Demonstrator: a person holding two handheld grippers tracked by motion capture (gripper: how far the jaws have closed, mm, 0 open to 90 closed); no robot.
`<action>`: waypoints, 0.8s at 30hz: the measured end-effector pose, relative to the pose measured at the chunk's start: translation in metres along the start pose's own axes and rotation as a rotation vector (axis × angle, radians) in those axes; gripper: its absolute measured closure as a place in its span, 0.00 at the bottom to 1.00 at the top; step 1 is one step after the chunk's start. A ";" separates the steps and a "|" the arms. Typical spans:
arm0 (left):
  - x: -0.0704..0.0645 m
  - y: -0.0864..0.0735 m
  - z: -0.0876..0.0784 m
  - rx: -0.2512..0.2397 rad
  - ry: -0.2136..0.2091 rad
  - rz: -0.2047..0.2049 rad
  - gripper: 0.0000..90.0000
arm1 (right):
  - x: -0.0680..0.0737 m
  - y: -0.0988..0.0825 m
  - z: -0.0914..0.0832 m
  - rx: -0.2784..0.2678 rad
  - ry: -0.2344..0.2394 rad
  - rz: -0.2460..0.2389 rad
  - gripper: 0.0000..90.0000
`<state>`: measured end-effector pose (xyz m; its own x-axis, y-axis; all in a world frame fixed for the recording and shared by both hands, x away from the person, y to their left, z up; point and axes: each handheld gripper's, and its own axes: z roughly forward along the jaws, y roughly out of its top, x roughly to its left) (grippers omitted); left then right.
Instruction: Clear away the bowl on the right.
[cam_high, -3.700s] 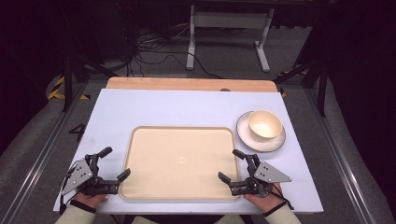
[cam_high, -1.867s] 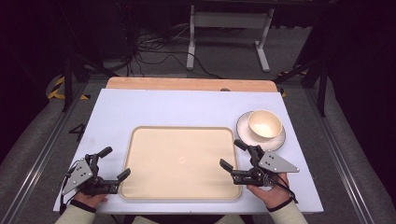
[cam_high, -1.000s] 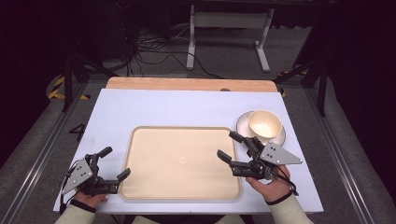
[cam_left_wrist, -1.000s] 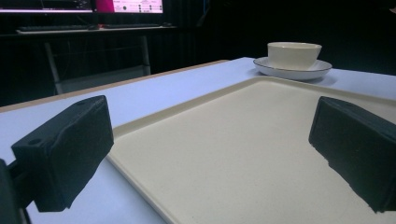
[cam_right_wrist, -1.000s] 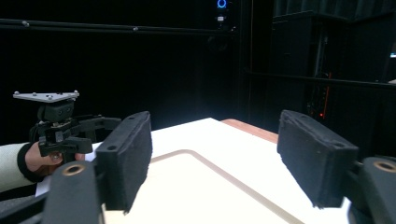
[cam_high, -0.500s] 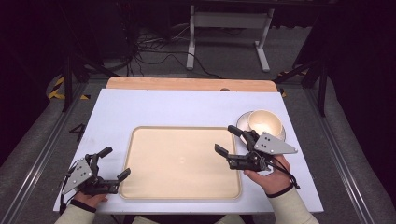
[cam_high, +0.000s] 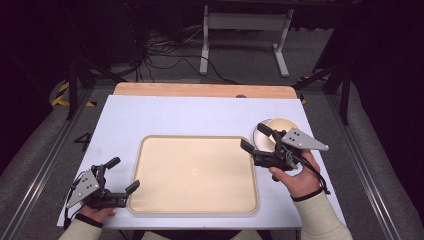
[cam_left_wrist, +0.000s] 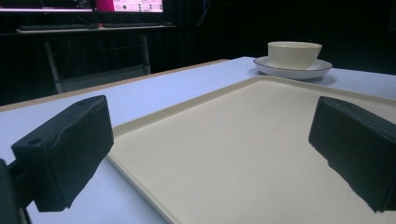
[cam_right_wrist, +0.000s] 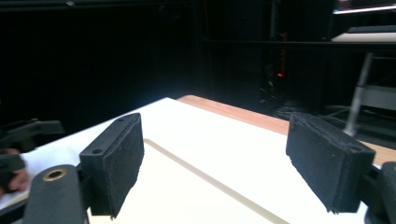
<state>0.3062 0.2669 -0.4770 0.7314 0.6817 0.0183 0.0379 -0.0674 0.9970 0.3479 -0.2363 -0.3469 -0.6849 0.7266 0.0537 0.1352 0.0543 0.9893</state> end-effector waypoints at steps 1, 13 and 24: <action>0.000 0.000 0.000 0.000 0.000 0.000 0.00 | -0.001 0.001 0.000 0.004 -0.010 -0.002 0.22; 0.000 0.000 0.000 0.000 0.000 -0.001 0.00 | -0.027 0.008 -0.007 0.033 -0.185 -0.023 0.19; 0.000 0.000 0.000 0.000 0.000 -0.002 0.00 | -0.054 0.010 -0.013 0.022 -0.287 0.009 0.17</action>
<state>0.3063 0.2670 -0.4770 0.7310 0.6821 0.0163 0.0397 -0.0664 0.9970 0.3770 -0.2841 -0.3383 -0.4530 0.8913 0.0192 0.1585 0.0593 0.9856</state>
